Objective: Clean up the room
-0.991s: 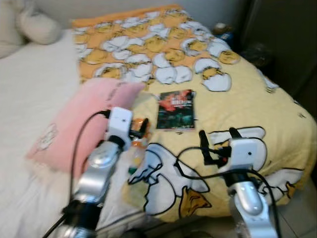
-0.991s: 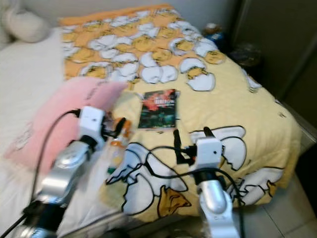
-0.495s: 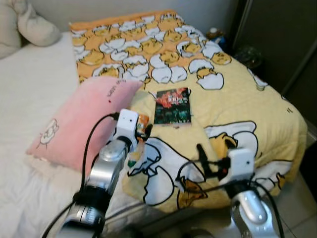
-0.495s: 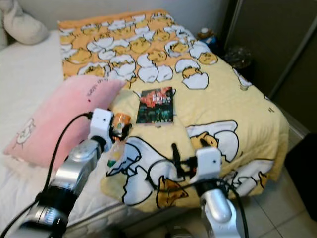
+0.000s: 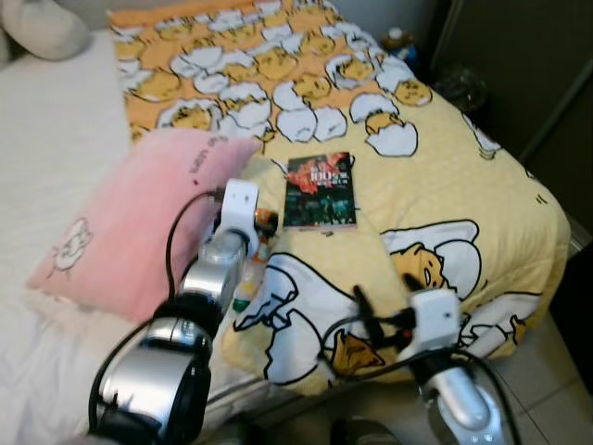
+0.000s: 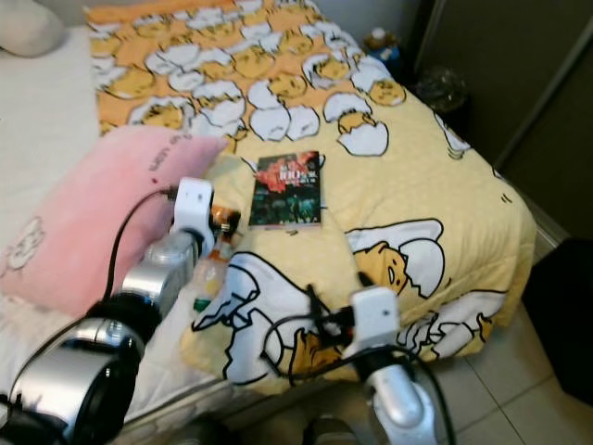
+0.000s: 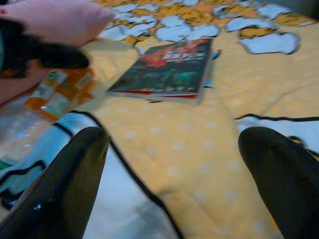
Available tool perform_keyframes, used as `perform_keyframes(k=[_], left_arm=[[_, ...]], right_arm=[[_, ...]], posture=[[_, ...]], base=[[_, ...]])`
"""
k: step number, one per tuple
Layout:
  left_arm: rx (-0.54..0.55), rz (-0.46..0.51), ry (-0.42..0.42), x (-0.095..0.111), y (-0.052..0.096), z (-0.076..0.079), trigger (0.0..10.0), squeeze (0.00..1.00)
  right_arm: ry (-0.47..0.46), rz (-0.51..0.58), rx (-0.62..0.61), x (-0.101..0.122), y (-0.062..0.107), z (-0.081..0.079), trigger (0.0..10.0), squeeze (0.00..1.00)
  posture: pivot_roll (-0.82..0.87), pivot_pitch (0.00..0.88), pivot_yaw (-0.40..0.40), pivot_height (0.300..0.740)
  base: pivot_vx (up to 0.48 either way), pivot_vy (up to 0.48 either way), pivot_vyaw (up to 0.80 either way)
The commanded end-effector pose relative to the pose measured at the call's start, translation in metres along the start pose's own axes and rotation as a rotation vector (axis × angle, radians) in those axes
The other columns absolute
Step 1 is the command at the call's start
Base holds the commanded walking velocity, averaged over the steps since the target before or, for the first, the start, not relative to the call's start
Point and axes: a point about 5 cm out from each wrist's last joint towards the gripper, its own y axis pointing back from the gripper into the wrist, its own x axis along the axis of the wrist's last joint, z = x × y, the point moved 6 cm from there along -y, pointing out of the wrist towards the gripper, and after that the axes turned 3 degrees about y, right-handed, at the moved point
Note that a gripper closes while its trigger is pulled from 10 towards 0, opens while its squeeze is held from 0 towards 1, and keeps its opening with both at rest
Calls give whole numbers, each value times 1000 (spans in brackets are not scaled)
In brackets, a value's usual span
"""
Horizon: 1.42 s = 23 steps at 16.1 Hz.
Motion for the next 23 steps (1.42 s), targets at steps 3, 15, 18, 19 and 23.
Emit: perform_keyframes(k=[3, 15, 18, 19, 23], left_arm=[[34, -69, 9, -20, 1, -9, 10000, 0], [-38, -161, -32, -44, 5, 0, 10000, 1000], [-34, -167, -32, -47, 5, -1, 10000, 1000], [-32, -169, -31, -47, 5, -1, 10000, 1000], [-30, -170, 27, -48, 6, -4, 10000, 1000]], right_arm=[[-15, -30, 30, -7, 0, -6, 10000, 0], [-12, -46, 125, -16, -4, -27, 10000, 0], [-12, -42, 122, -15, -5, -26, 10000, 0], [-12, -39, 117, -14, -5, -25, 10000, 0], [-11, -36, 119, -13, -6, -25, 10000, 0]], posture=[[-221, 181, 34, 740], [-205, 178, 40, 740], [-208, 175, 43, 740], [-209, 174, 43, 740], [-206, 169, 44, 740]], base=[[0, 0, 0], [0, 0, 0], [0, 0, 0], [0, 0, 0], [0, 0, 0]])
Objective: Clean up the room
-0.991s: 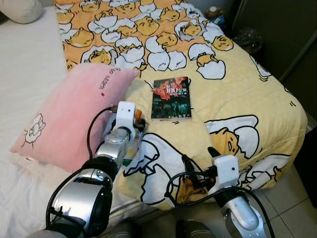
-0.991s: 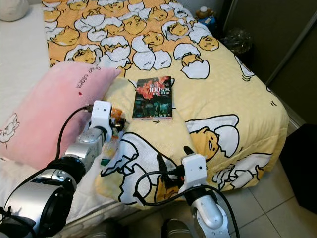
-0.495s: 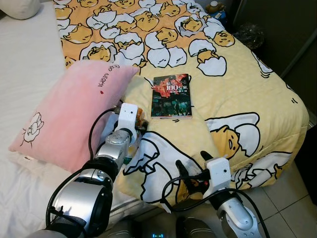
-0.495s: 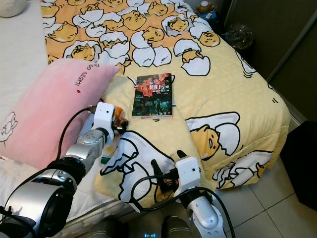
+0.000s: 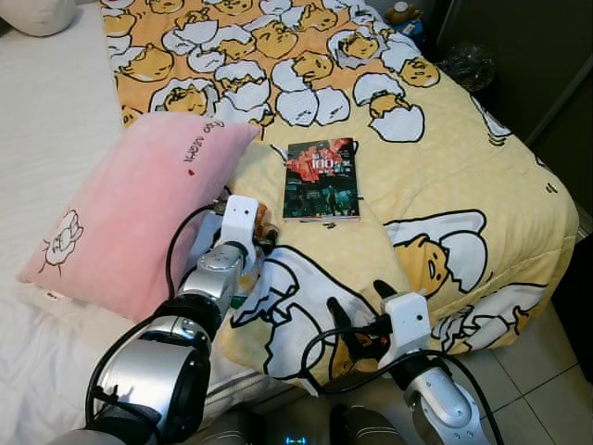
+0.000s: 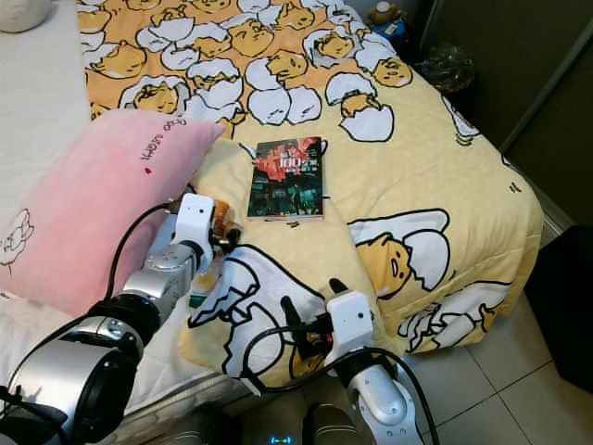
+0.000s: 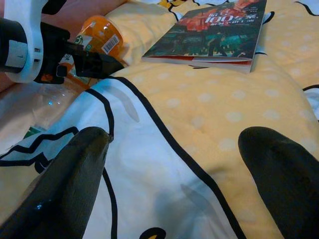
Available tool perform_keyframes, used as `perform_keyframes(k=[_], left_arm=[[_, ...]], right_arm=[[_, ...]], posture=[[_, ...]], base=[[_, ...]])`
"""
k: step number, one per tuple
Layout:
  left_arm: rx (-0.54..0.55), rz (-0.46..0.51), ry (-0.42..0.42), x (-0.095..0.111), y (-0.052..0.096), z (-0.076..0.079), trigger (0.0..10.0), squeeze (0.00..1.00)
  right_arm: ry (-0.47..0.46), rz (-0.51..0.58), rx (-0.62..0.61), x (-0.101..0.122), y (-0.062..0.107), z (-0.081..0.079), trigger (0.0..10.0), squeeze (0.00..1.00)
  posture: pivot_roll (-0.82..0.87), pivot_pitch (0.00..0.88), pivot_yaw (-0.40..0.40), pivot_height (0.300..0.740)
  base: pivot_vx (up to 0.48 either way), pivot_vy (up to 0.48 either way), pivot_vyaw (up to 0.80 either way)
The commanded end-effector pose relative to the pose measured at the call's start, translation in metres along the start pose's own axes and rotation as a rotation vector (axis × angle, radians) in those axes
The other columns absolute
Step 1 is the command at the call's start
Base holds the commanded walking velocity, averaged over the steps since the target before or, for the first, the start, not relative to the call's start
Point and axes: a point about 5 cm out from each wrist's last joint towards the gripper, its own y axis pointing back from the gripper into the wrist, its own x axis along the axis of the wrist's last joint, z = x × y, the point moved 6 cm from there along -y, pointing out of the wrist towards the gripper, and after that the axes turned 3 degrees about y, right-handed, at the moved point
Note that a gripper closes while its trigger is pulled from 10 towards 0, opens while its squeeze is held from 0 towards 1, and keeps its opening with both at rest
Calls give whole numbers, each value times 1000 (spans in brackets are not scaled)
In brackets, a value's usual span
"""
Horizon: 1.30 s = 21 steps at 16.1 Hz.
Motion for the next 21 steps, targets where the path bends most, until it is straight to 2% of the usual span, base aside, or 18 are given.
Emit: perform_keyframes(k=[1, 6, 9, 12, 15, 17, 18, 19, 21], left_arm=[[-2, -43, 28, -14, 1, -1, 10000, 1000], [-55, -29, 30, -20, 3, 7, 10000, 1000], [-90, 23, 38, -13, 5, 11, 10000, 1000], [-148, 220, 36, 33, 14, 13, 10000, 1000], [-184, 412, 55, 90, 32, 13, 10000, 1000], [-199, 432, 5, 99, 37, 14, 10000, 1000], [-205, 409, -37, 91, 36, 16, 10000, 0], [-216, 371, -72, 78, 36, 20, 10000, 0], [-212, 366, -98, 74, 40, 22, 10000, 0]], right_arm=[[-2, 1, 7, -2, 1, -1, 10000, 0], [-18, 6, -24, 0, -4, 6, 10000, 0], [-26, 9, -37, 0, -7, 9, 10000, 0], [-29, 26, -64, 5, -14, 18, 10000, 0], [-40, 62, -106, 16, -26, 28, 10000, 0], [-45, 78, -110, 21, -32, 29, 10000, 0], [-45, 81, -110, 22, -34, 29, 10000, 0], [-45, 81, -110, 21, -35, 27, 10000, 0], [-46, 82, -114, 20, -35, 27, 10000, 0]], posture=[[-206, 169, 44, 740], [-202, 151, 52, 740], [-192, 127, 59, 740], [-174, 98, 59, 740], [-152, 68, 57, 740], [-143, 54, 59, 740], [-140, 50, 63, 740], [-143, 53, 67, 740], [-143, 55, 70, 740]], base=[[0, 0, 0], [0, 0, 0], [0, 0, 0], [0, 0, 0], [0, 0, 0], [0, 0, 0], [0, 0, 0], [0, 0, 0], [0, 0, 0]])
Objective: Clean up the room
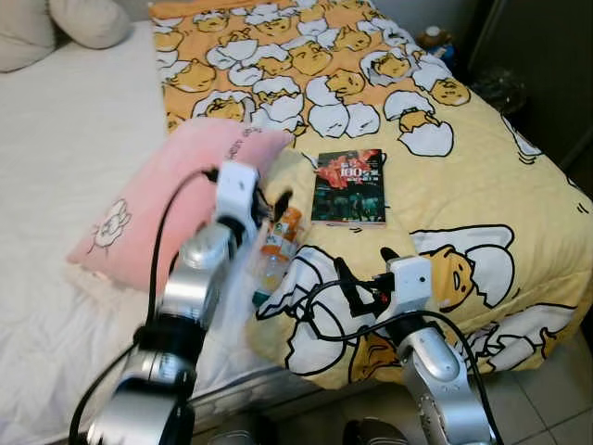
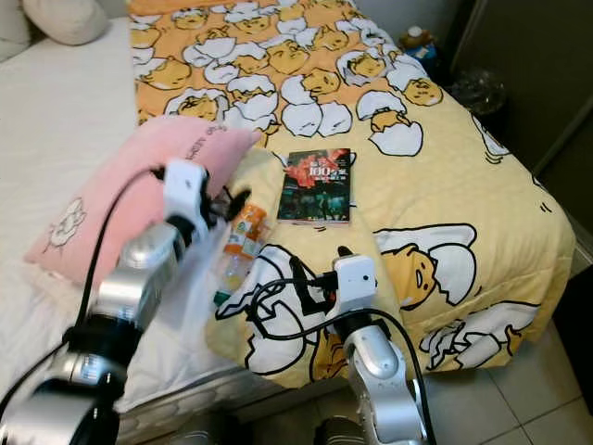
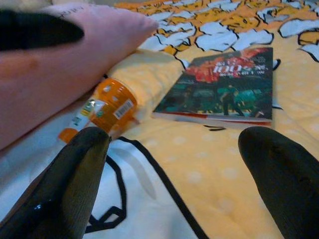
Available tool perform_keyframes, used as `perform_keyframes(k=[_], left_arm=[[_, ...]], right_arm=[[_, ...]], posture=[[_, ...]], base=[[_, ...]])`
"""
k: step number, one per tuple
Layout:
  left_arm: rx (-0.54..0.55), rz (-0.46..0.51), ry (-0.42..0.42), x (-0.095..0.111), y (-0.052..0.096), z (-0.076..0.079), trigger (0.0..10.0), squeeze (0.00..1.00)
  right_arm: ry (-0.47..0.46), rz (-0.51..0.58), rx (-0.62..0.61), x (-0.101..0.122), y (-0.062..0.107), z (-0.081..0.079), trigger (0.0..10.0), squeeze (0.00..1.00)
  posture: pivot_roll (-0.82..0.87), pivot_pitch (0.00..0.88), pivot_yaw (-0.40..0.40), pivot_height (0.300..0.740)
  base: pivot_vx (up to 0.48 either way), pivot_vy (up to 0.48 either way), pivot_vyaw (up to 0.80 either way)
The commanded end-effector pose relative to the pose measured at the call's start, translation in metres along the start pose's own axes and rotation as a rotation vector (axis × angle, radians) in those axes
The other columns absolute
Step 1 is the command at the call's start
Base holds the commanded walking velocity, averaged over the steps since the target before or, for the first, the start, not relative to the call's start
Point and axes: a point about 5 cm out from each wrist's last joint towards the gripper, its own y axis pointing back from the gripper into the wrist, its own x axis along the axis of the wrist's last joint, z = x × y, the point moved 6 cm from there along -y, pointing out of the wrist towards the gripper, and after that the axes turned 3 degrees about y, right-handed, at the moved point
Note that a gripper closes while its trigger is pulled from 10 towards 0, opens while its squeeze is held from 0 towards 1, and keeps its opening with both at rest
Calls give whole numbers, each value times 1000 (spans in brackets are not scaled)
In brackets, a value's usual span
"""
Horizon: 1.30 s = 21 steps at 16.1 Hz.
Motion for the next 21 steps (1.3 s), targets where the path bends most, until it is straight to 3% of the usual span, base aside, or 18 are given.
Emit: perform_keyframes(k=[1, 2, 3, 4, 5, 6, 7, 9, 13, 16, 20, 21], left_arm=[[-21, -29, -74, 0, 5, 0, 10000, 0], [-70, -119, -114, -20, 11, 4, 10000, 239], [-86, -175, -114, -33, 15, 5, 10000, 847], [-87, -252, -99, -52, 20, 3, 10000, 871], [-82, -263, -76, -57, 21, 3, 10000, 792], [-74, -273, -35, -62, 20, 6, 10000, 122], [-70, -282, 6, -66, 18, 9, 10000, 0], [-31, -305, 91, -79, 11, 13, 10000, 0], [59, -322, 99, -90, 2, 7, 10000, 0], [91, -397, 65, -110, 7, 6, 10000, 0], [55, -454, 94, -125, 11, 18, 10000, 0], [48, -450, 97, -124, 11, 20, 3137, 0]], right_arm=[[-5, -1, -16, -2, 2, 2, 10000, 0], [-7, -4, -20, -4, 4, 3, 10000, 0], [-7, -6, -21, -4, 4, 4, 10000, 0], [-6, -9, -22, -6, 5, 4, 10000, 0], [-4, -11, -21, -6, 5, 5, 10000, 0], [-2, -11, -20, -6, 5, 5, 10000, 0], [-1, -10, -19, -6, 5, 4, 10000, 0], [1, -12, -10, -6, 6, 2, 10000, 0], [17, -27, 2, -7, 14, 0, 10000, 0], [28, -43, -5, -9, 22, 5, 10000, 0], [34, -54, -3, -10, 25, 6, 10000, 0], [35, -55, -1, -9, 25, 6, 10000, 0]], posture=[[-145, 56, 74, 740], [-142, 56, 72, 740], [-141, 57, 70, 740], [-142, 60, 68, 740], [-142, 62, 67, 740], [-144, 66, 65, 740], [-143, 68, 63, 740], [-155, 84, 54, 740], [-190, 109, 41, 740], [-210, 123, 31, 740], [-217, 130, 22, 740], [-216, 130, 22, 740]], base=[[0, 0, 0], [0, 0, 0], [0, 0, 0], [0, 0, 0], [0, 0, 0], [0, 0, 0], [0, 0, 0], [0, 0, 0], [0, 0, 0], [0, 0, 0], [0, 0, 0], [0, 0, 0]])
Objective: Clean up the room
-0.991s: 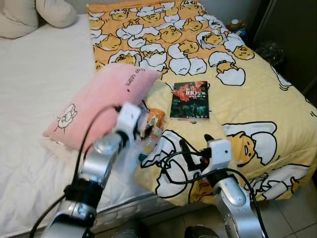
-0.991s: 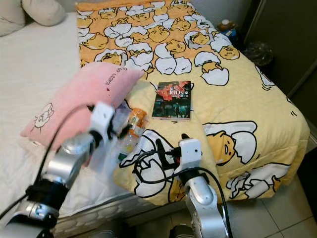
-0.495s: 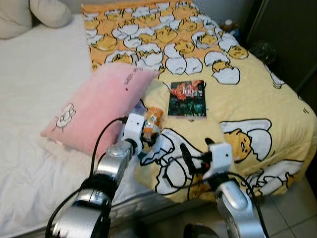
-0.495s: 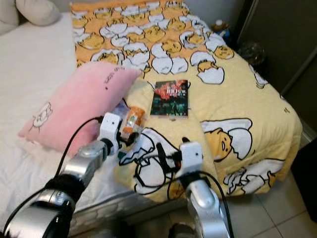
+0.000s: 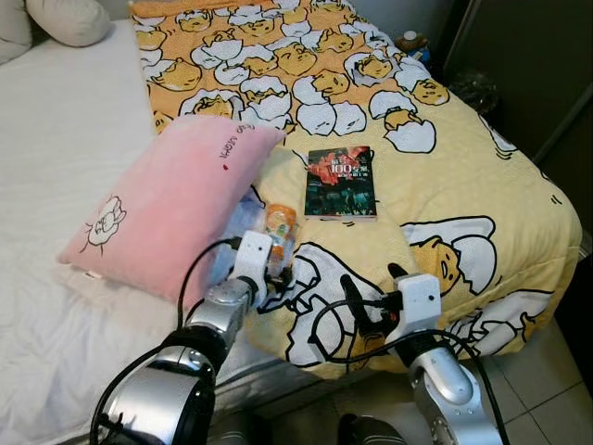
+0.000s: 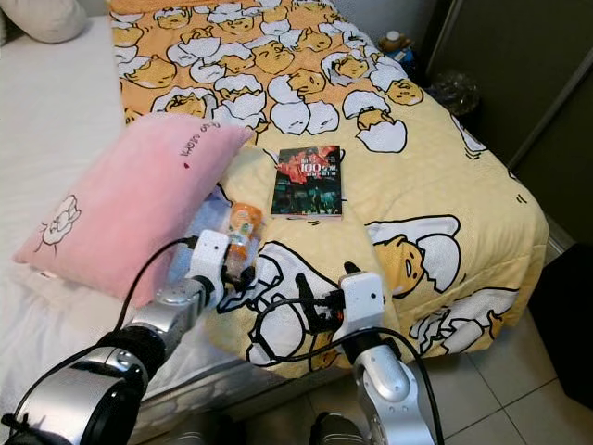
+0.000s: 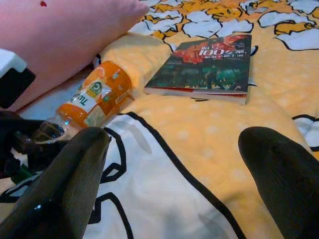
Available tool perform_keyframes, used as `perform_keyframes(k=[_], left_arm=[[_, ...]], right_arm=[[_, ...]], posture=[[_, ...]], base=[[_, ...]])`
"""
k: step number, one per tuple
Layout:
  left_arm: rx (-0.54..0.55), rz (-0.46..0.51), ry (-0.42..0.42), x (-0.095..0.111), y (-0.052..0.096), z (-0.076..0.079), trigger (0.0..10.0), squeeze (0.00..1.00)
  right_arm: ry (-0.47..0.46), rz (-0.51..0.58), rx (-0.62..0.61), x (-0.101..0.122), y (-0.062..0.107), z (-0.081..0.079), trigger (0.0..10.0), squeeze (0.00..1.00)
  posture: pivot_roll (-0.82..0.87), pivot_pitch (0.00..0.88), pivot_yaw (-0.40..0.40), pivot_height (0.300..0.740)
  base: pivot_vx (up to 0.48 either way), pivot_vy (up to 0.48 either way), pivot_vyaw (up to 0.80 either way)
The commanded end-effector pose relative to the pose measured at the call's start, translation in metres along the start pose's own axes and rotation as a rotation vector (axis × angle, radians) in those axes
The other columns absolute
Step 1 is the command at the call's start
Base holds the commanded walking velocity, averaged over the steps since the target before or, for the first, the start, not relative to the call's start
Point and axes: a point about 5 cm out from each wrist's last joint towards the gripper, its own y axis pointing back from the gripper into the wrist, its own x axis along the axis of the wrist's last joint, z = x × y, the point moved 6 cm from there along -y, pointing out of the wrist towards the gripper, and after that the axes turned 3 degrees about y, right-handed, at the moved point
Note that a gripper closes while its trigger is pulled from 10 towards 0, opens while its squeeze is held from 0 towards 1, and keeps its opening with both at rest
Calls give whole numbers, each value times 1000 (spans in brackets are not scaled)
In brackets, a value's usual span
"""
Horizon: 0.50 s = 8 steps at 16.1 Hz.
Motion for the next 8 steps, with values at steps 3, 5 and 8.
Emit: perform_keyframes(k=[3, 5, 8], left_arm=[[3, -3, -1, -2, 0, 1, 0, 0], [21, 20, 11, 2, 0, -5, 0, 0], [8, 42, 32, 5, 1, -6, 0, 0]], right_arm=[[7, -5, 4, 2, 0, -1, 10000, 0], [6, -4, 1, 3, -1, -1, 10000, 0], [4, -6, 0, 2, -2, -1, 10000, 0]], posture=[[-215, 128, 24, 740], [-212, 125, 25, 740], [-206, 120, 25, 740]], base=[[0, 0, 0], [0, 0, 0], [0, 0, 0]])
